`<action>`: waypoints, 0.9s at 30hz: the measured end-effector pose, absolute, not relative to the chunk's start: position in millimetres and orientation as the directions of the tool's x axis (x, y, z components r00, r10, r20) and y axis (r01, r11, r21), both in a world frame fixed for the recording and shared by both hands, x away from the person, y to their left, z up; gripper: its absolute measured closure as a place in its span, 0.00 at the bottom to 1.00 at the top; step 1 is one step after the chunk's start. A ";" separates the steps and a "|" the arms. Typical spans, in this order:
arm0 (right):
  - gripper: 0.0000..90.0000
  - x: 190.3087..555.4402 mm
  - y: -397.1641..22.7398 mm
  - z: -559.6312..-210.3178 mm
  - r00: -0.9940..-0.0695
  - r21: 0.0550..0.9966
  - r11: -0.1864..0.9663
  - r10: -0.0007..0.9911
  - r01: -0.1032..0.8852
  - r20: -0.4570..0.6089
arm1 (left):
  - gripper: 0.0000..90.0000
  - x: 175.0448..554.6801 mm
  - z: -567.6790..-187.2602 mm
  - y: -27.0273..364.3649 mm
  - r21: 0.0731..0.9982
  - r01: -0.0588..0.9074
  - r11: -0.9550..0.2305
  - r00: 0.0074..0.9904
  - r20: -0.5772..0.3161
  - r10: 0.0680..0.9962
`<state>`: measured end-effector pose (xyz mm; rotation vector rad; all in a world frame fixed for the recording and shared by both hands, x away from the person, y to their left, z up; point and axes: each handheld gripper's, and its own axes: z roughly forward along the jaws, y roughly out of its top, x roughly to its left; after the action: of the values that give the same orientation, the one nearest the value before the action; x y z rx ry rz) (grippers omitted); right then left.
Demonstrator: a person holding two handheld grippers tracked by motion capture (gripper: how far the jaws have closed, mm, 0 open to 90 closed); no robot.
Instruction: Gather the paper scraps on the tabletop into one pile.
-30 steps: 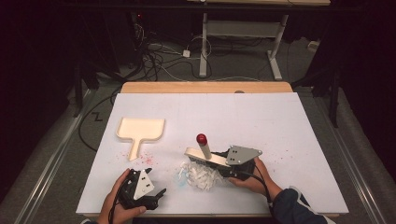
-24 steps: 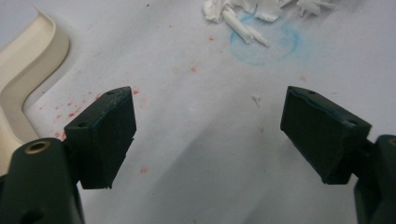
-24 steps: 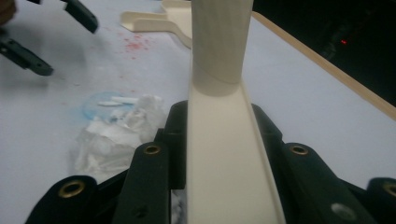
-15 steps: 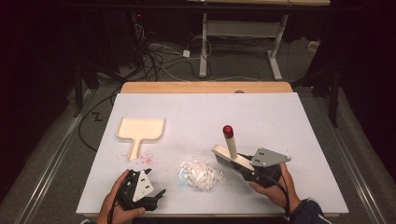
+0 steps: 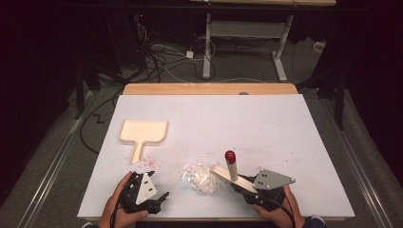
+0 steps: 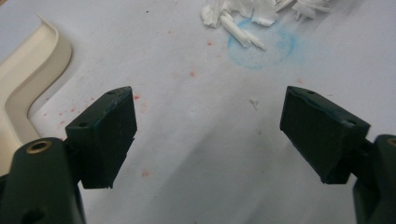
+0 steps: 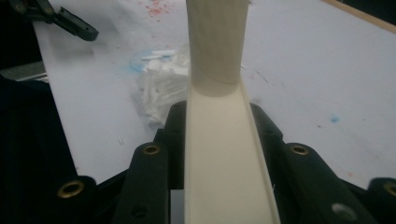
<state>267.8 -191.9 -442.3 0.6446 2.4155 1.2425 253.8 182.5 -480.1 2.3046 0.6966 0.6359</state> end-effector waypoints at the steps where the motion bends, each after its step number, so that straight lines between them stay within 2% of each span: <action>1: 0.75 267.6 -189.6 -443.3 -0.832 0.830 0.508 0.545 0.230 -0.103 | 0.20 253.8 -480.2 182.9 0.690 0.311 -0.654 0.742 0.254 0.620; 6: 0.75 269.1 -190.2 -437.7 -0.825 0.847 0.485 0.556 0.218 -0.106 | 0.20 253.0 -479.6 185.2 0.695 0.315 -0.647 0.738 0.250 0.628; 12: 0.75 270.4 -198.8 -430.0 -0.801 0.843 0.502 0.577 0.194 -0.159 | 0.20 252.5 -478.9 184.9 0.692 0.314 -0.650 0.736 0.254 0.627; 27: 0.75 283.3 -258.1 -412.2 -0.759 0.859 0.456 0.637 0.232 -0.133 | 0.20 253.1 -478.4 187.0 0.697 0.321 -0.641 0.724 0.255 0.641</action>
<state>283.3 -258.1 -412.2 0.7281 2.2697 1.2406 253.1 187.0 -478.4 2.2882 0.7252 0.6526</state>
